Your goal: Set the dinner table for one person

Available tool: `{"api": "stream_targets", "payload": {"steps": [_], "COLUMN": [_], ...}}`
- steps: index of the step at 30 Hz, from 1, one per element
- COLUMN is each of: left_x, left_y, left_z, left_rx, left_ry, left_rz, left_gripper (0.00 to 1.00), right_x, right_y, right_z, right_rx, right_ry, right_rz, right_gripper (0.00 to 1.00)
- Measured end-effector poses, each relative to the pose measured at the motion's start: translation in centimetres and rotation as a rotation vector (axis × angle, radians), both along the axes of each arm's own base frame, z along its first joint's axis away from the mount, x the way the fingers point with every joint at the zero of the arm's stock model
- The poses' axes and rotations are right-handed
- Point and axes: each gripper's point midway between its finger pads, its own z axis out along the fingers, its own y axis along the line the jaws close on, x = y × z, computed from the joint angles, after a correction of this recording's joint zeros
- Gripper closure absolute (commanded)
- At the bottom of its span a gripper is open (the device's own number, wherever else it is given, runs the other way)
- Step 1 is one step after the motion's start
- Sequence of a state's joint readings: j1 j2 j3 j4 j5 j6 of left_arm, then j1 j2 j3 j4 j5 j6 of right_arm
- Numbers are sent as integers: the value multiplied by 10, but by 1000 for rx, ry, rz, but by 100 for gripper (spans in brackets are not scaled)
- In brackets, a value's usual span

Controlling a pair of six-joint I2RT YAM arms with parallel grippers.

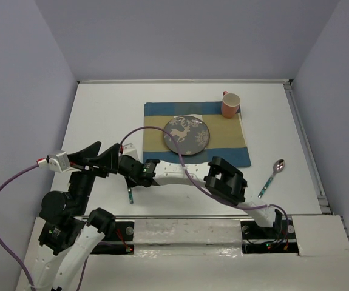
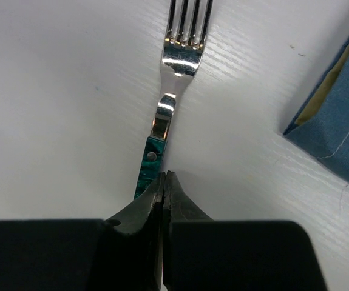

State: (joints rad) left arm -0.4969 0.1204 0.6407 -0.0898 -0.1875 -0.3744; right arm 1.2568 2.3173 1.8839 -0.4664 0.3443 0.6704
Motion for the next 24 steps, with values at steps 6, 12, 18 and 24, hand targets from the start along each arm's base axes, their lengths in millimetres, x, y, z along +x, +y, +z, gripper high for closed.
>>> {"api": "stream_targets", "payload": {"steps": [6,12,18,24], "left_x": [0,0,-1,-4], "left_y": [0,0,-1,2], "left_z": [0,0,0,2], "left_rx": [0,-1,-2,-10], "left_ry": [0,-1,-2,-12], "left_rz": [0,-1,-5,-2], "left_gripper": [7,7,7,5], "right_x": [4,4,-3,-11], "right_y": [-2,-6,1,13], "right_z": [3,2,5,-7], "right_rx": [-18,-40,-37,-38], "right_ry": [-15,-31,-41,-35], "right_rz": [-16,-26,-14,6], "right_gripper": [68,66,66,66]}}
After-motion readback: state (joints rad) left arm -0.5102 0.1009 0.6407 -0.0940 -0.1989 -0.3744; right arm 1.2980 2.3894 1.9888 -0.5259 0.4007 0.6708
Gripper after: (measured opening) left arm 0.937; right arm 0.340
